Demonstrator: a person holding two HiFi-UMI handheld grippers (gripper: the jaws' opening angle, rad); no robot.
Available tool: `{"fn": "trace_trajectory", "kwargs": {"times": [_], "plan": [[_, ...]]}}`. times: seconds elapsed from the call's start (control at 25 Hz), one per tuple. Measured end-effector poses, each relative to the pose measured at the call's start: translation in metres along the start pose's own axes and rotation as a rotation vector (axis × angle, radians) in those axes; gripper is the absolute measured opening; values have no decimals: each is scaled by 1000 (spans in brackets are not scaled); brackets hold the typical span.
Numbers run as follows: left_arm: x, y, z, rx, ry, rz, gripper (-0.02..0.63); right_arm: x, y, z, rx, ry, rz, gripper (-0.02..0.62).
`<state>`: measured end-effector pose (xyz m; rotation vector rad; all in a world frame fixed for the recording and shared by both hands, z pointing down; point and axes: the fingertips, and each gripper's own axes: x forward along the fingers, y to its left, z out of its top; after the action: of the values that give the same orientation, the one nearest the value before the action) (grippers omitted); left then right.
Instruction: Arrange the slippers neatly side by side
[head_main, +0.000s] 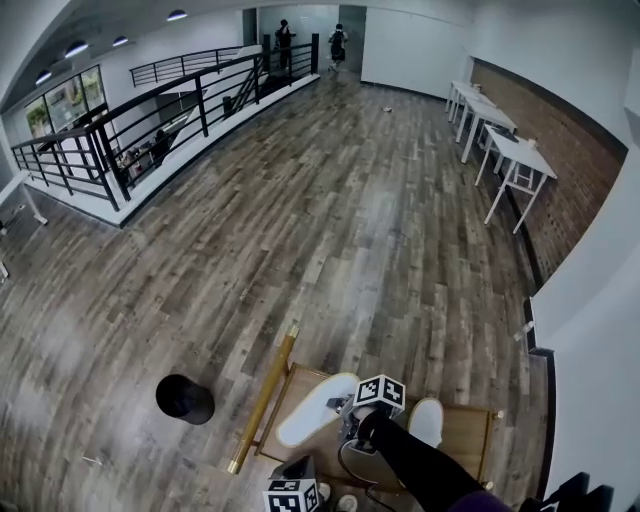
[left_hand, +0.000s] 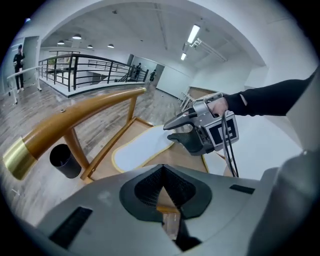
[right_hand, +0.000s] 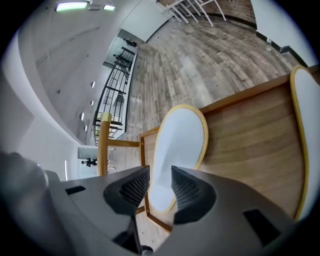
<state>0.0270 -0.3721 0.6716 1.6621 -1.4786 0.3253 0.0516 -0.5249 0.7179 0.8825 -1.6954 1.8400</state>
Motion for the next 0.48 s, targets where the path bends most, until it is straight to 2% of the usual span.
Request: {"fn": "trace_trajectory", "kwargs": {"times": [0.28, 0.48], "plan": [[-7, 16, 4, -45, -25, 10, 0, 12, -11, 12, -3, -11, -145, 110], [-14, 23, 12, -64, -51, 15, 0, 21, -12, 11, -7, -3, -180, 110]]}}
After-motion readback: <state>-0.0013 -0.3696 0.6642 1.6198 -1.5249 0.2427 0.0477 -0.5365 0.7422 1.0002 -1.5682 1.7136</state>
